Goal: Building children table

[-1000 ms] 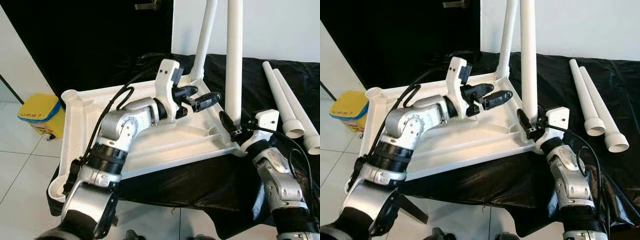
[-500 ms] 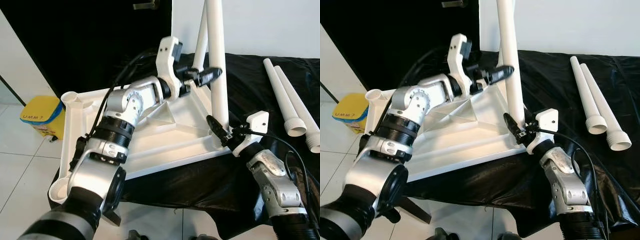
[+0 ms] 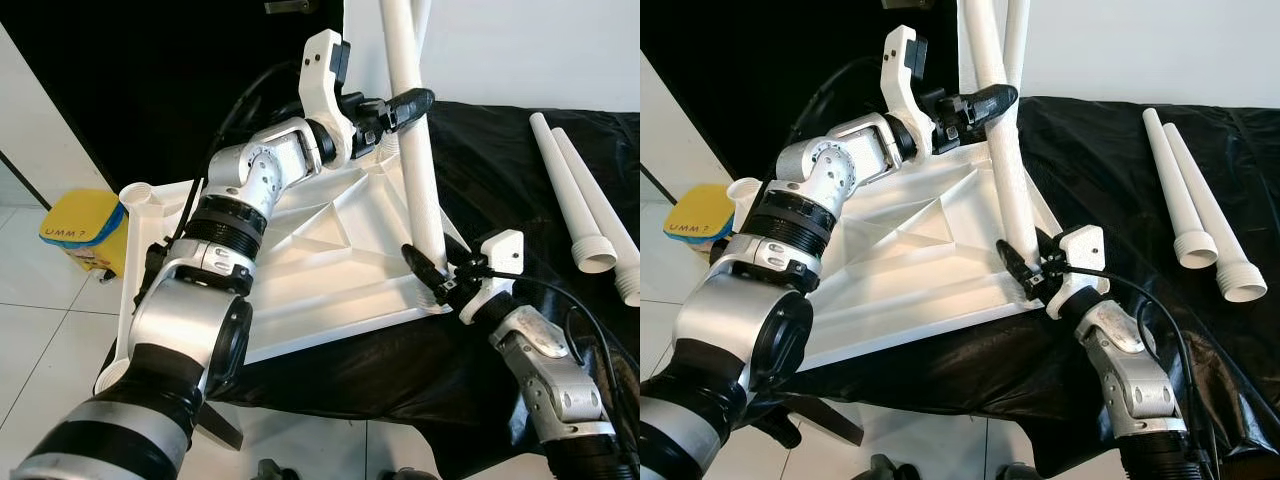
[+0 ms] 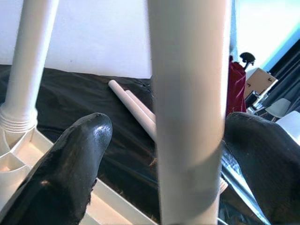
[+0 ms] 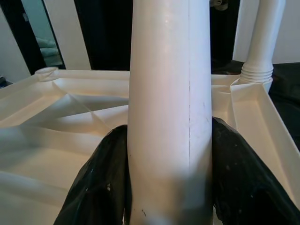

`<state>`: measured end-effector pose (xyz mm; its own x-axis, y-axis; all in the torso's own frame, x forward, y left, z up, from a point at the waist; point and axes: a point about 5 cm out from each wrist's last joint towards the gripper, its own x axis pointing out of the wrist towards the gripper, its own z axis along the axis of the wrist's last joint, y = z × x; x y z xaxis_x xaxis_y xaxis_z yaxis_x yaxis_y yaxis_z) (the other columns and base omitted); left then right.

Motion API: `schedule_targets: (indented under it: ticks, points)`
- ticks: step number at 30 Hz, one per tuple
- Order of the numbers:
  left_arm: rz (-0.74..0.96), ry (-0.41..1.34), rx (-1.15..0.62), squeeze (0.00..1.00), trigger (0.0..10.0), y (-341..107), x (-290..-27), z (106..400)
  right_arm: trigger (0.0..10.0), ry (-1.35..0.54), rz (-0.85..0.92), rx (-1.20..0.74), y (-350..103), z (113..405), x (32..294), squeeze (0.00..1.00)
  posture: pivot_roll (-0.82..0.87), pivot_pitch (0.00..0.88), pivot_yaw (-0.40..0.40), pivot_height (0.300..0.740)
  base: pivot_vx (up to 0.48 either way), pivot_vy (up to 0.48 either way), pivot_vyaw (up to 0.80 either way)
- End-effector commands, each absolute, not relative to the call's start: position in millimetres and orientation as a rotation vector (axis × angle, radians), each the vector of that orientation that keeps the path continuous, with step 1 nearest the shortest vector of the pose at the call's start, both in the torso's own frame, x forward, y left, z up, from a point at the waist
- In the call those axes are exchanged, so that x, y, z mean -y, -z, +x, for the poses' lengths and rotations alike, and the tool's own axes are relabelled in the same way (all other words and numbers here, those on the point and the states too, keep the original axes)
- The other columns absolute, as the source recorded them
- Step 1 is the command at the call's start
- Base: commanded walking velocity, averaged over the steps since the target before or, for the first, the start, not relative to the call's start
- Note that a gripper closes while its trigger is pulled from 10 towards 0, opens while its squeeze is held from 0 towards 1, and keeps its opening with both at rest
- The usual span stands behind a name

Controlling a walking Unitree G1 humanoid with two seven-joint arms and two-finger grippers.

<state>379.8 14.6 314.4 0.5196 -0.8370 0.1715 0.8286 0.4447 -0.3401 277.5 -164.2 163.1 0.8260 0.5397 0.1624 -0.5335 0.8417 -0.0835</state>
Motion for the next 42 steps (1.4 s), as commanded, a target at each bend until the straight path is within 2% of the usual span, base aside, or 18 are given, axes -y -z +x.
schedule_targets:
  ticks: [1,4,5,22,23,28,32,33,34,35,42]
  points:
    - [-0.408,1.423,0.052,0.00,9.4,-322.4,-0.8,361.1,10.0,-0.604,-0.047,0.178,-163.5,274.4,160.2,0.00,-0.23,0.092,0.066,0.740,0.000,0.000,0.00]
    - [-0.411,1.417,0.051,0.00,9.4,-322.2,0.3,361.7,10.0,-0.607,-0.049,0.177,-163.5,274.4,160.0,0.00,-0.23,0.090,0.067,0.740,0.000,0.000,0.00]
    - [-0.416,1.384,0.044,0.00,0.0,-321.7,1.4,364.7,10.0,-0.609,-0.051,0.175,-163.5,274.6,159.8,0.00,-0.23,0.086,0.069,0.740,0.000,0.000,0.00]
    - [-0.390,1.280,0.077,0.00,0.0,-341.3,1.6,369.0,10.0,-0.612,-0.039,0.165,-169.8,282.2,160.2,0.00,-0.22,0.054,0.047,0.740,0.000,0.000,0.00]
    - [-0.367,1.297,0.115,0.00,10.0,-350.8,3.5,364.2,10.0,-0.604,-0.034,0.181,-173.3,284.2,161.2,1.00,-0.22,0.048,0.044,0.740,0.000,0.000,0.00]
    - [-0.343,1.304,0.151,0.00,10.0,-359.0,5.0,360.0,10.0,-0.599,-0.033,0.193,-175.8,285.4,162.0,1.00,-0.22,0.044,0.045,0.740,0.000,0.000,0.00]
    - [-0.275,1.269,0.248,0.00,10.0,-379.1,8.5,351.0,10.0,-0.565,-0.042,0.214,-181.6,289.2,161.9,1.00,-0.22,0.037,0.043,0.740,0.000,0.000,0.00]
    - [-0.243,1.246,0.273,0.00,10.0,-383.1,10.6,348.7,10.0,-0.548,-0.055,0.222,-184.1,291.3,160.8,0.95,-0.22,0.035,0.042,0.740,0.000,0.000,0.00]
    - [-0.224,1.231,0.286,0.00,10.0,-384.8,12.0,347.6,10.0,-0.537,-0.063,0.226,-185.6,292.6,159.9,0.95,-0.21,0.032,0.043,0.740,0.000,0.000,0.00]
    - [-0.185,1.196,0.303,0.00,10.0,-385.7,14.1,346.8,10.0,-0.511,-0.084,0.221,-186.7,295.5,158.7,0.00,-0.21,0.030,0.043,0.740,0.000,0.000,0.00]
    - [-0.044,1.058,0.348,0.00,10.0,-380.2,29.6,339.6,10.0,-0.369,-0.176,0.197,-192.9,311.7,147.2,0.00,-0.21,0.033,0.042,0.740,0.000,0.000,0.00]
